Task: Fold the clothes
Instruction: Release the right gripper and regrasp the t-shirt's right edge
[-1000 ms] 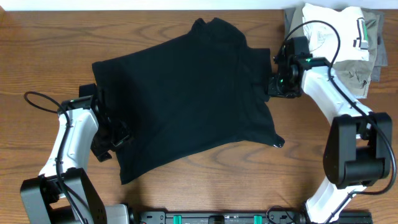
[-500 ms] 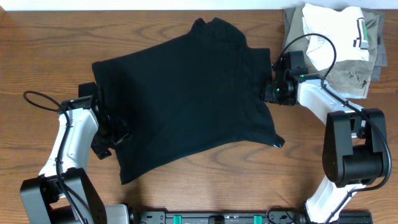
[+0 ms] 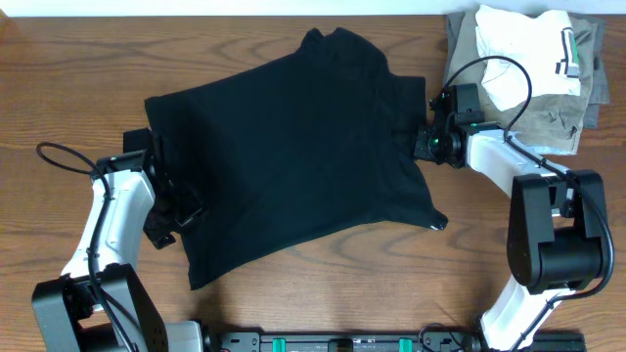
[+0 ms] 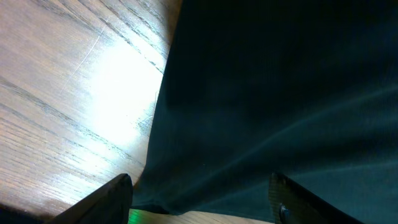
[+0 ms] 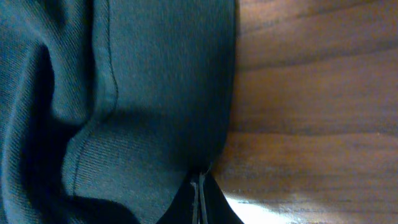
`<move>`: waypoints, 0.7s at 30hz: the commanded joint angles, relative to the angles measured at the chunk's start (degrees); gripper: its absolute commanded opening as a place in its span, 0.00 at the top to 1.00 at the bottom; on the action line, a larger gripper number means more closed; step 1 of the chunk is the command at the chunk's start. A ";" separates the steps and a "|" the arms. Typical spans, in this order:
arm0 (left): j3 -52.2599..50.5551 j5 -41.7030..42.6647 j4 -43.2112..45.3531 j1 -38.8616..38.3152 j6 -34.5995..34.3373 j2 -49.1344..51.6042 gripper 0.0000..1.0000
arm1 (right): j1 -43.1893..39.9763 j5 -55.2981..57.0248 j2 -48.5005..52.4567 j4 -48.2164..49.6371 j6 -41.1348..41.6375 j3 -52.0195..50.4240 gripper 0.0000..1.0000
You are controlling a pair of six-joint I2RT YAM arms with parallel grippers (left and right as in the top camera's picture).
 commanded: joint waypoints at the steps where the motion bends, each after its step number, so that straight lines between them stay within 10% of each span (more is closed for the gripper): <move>1: -0.11 -0.72 -0.07 0.24 0.61 -0.81 0.29 | -1.46 -0.22 0.57 0.61 0.52 -0.59 0.99; 12: -0.11 -0.72 0.26 0.24 0.76 -0.81 0.29 | -8.96 -7.10 -0.55 -0.50 -5.46 1.33 0.99; 17: -0.11 -0.72 0.52 0.24 0.79 -0.81 0.29 | -8.52 -14.67 -0.33 -1.51 -6.23 1.11 0.57; 21: -0.11 -0.72 1.16 0.24 0.79 -0.81 0.29 | -7.63 -15.30 0.20 -1.75 -3.93 0.31 0.51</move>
